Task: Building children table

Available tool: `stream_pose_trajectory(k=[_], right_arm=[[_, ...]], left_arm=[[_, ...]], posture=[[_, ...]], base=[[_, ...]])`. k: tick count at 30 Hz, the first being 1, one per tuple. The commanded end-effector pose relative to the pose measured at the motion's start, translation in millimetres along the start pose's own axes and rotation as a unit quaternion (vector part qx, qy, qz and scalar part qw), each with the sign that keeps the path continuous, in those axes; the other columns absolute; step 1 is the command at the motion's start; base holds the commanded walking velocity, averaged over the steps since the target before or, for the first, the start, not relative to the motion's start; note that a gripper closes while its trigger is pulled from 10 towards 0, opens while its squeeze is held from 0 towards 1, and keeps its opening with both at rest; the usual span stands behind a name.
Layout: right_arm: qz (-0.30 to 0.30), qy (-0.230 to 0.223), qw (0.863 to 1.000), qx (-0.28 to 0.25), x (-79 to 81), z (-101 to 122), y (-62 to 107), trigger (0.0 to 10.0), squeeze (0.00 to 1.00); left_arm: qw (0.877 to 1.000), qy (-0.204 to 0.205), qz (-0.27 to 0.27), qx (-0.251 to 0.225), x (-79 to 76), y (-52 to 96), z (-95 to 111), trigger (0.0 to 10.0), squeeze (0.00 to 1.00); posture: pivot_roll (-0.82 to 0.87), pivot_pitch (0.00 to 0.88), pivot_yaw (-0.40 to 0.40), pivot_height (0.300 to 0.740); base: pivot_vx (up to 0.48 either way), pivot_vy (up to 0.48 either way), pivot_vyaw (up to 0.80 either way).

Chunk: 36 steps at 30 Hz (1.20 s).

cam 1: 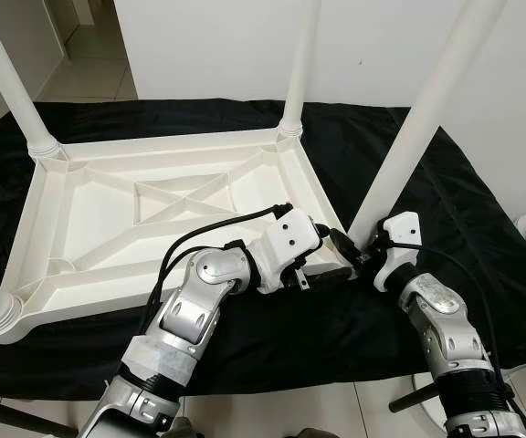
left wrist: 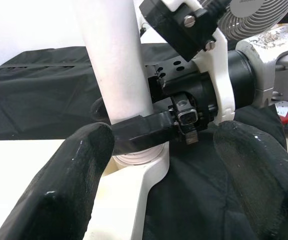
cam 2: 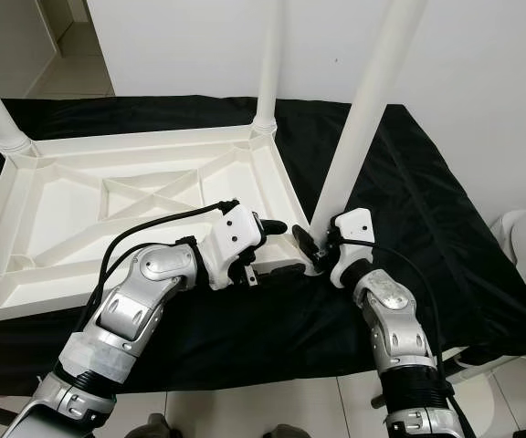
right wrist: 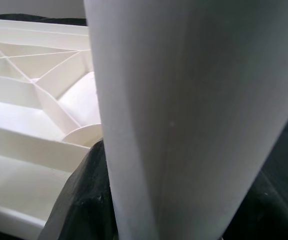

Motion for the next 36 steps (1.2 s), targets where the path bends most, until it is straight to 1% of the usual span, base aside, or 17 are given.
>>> stream_pose_trajectory(k=[1,2,4,6,8,10,12,16,17,20,21,22,23,24,34,35,36], right_arm=[[-0.052,0.007,0.998,0.036,-11.0,-17,2.2,10.0,0.00],[-0.074,0.006,0.997,0.034,-14.8,-16,2.8,10.0,0.00],[-0.087,0.005,0.996,0.032,-17.4,-15,3.4,10.0,0.00],[-0.127,-0.003,0.992,0.021,-22.1,-11,5.4,10.0,0.00],[-0.171,-0.019,0.985,0.010,-24.8,-8,8.0,10.0,0.00],[-0.201,-0.036,0.979,0.001,-24.9,-6,9.9,10.0,0.00],[-0.201,-0.036,0.979,0.001,-24.9,-6,9.9,10.0,0.00],[-0.220,-0.044,0.974,-0.011,-19.3,-4,10.5,10.0,0.00],[-0.237,-0.048,0.970,-0.019,-16.6,-3,10.8,10.0,0.00],[-0.346,-0.061,0.935,-0.042,-4.3,-1,16.4,10.0,0.00],[-0.366,-0.065,0.927,-0.043,-2.7,-2,18.2,10.0,0.00],[-0.380,-0.057,0.922,-0.043,-2.6,-2,20.5,10.0,0.00],[-0.380,-0.057,0.922,-0.043,-2.6,-2,20.5,10.0,0.00],[-0.390,-0.051,0.918,-0.042,-2.3,-1,22.1,10.0,0.00],[-0.377,-0.064,0.923,-0.041,1.6,1,26.9,10.0,0.00],[-0.375,-0.064,0.924,-0.046,4.4,2,28.3,10.0,0.78],[-0.375,-0.064,0.924,-0.046,4.4,2,28.3,10.0,0.78]], left_arm=[[0.999,-0.002,0.043,0.011,8.4,-0.1,-2,10.0,0.00],[0.999,-0.001,0.043,0.011,8.5,-0.2,-2,10.0,0.00],[0.999,-0.001,0.043,0.011,8.6,-0.3,-2,10.0,0.00],[0.999,0.001,0.044,0.010,8.3,-0.8,-2,10.0,0.00],[0.999,0.001,0.043,0.010,7.9,-1.2,-2,10.0,0.00],[0.999,0.002,0.043,0.009,7.9,-1.3,-2,10.0,0.00],[0.999,0.002,0.043,0.009,7.9,-1.3,-2,10.0,0.00],[0.999,0.002,0.042,0.011,8.0,-1.3,-3,10.0,0.00],[0.999,0.003,0.042,0.011,8.0,-1.0,-3,10.0,0.00],[0.999,0.004,0.039,0.011,7.2,-1.5,-3,10.0,0.00],[0.999,0.005,0.039,0.011,7.0,-1.7,-3,10.0,0.00],[0.999,0.005,0.038,0.011,6.8,-1.8,-3,10.0,0.00],[0.999,0.005,0.038,0.011,6.8,-1.8,-3,10.0,0.00],[0.999,0.004,0.038,0.011,6.7,-1.7,-3,10.0,0.00],[0.999,0.009,0.035,0.013,4.9,-0.4,-4,10.0,0.00],[0.999,0.009,0.036,0.013,4.8,-0.3,-4,10.0,0.00],[0.999,0.009,0.036,0.013,4.8,-0.3,-4,10.0,0.00]], posture=[[-0.01,0.000,-0.026,0.740],[-0.01,0.000,-0.026,0.740],[-0.01,0.000,-0.026,0.740],[-0.02,0.000,-0.024,0.740],[-0.02,0.000,-0.020,0.740],[-0.02,0.000,-0.019,0.740],[-0.02,0.000,-0.019,0.740],[-0.03,0.000,-0.013,0.740],[-0.03,0.000,-0.010,0.740],[-0.04,0.000,-0.007,0.740],[-0.04,0.000,-0.007,0.740],[-0.04,0.000,-0.005,0.740],[-0.04,0.000,-0.005,0.740],[-0.04,0.000,-0.004,0.740],[-0.04,0.001,-0.005,0.740],[-0.04,0.001,-0.007,0.740],[-0.04,0.001,-0.007,0.740]], base=[[0.000,0.000,0.00],[0.000,0.000,0.00],[0.000,0.000,0.00],[0.000,0.000,0.00],[0.000,0.000,0.00],[0.000,0.000,0.00],[0.000,0.000,0.00],[0.000,0.000,0.00],[0.000,0.000,0.00],[0.000,0.000,0.00],[0.000,0.000,0.00],[0.000,0.000,0.00],[0.000,0.000,0.00],[0.000,0.000,0.00],[0.000,0.000,0.00],[0.000,0.000,0.00],[0.000,0.000,0.00]])
Point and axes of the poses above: a point about 5 cm out from each wrist's last joint towards the gripper, its own y axis pointing back from the gripper into the wrist, its own z axis along the axis of the wrist's last joint, x = y × z, the point moved 5 cm from there along -y, pointing out of the wrist towards the gripper, and after that the axes turned 10 degrees about -y, right-handed, at the moved point
